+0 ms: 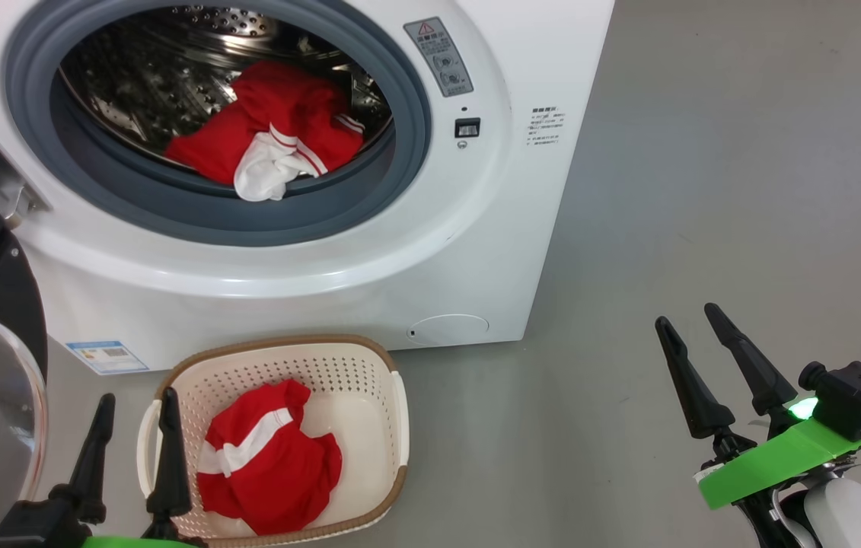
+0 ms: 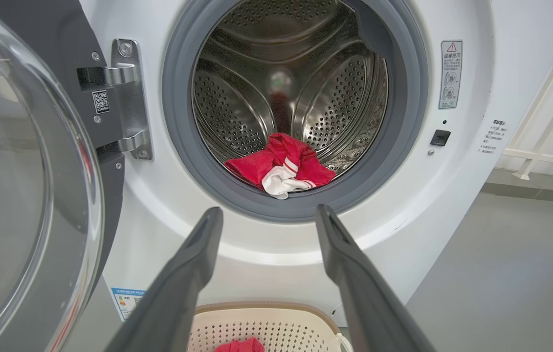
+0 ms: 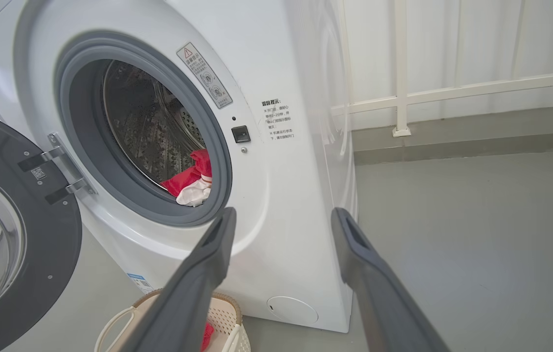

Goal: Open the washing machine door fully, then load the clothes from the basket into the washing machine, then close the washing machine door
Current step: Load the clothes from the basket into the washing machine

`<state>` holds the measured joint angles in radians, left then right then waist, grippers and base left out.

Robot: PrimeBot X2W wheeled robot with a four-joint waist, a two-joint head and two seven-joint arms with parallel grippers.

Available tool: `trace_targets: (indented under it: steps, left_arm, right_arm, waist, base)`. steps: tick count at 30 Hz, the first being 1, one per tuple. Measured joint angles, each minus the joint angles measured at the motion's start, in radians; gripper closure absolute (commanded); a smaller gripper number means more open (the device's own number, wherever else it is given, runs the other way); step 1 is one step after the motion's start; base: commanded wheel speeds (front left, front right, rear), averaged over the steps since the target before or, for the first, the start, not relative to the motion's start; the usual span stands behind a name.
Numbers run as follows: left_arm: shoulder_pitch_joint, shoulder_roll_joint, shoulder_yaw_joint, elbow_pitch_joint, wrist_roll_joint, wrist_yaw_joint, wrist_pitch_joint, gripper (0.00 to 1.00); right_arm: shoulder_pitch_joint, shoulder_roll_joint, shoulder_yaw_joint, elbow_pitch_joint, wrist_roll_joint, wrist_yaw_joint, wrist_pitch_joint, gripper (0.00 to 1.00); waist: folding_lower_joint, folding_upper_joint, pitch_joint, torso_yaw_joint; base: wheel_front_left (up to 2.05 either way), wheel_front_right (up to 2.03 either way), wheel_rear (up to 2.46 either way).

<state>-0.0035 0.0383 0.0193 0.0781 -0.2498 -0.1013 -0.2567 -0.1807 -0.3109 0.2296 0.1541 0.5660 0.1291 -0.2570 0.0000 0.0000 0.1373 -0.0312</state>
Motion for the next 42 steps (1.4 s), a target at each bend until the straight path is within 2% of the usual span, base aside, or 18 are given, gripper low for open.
trace_targets:
  steps: [17, 42]
  left_arm:
    - [-0.015, 0.000, 0.002, 0.002, 0.011, 0.000, 0.000, 0.00]
    - [-0.259, -0.002, 0.022, 0.146, 0.029, -0.018, 0.000, 0.00]
  right_arm:
    - [-0.011, 0.000, -0.007, -0.015, 0.000, 0.000, 0.000, 0.00]
    - [-0.156, 0.011, -0.014, -0.056, -0.003, 0.000, 0.000, 0.00]
  waist:
    - [0.0000, 0.0000, 0.069, -0.009]
    - [0.0000, 0.0000, 0.325, -0.023]
  base:
    - [0.00, 0.00, 0.00]
    - [0.00, 0.00, 0.00]
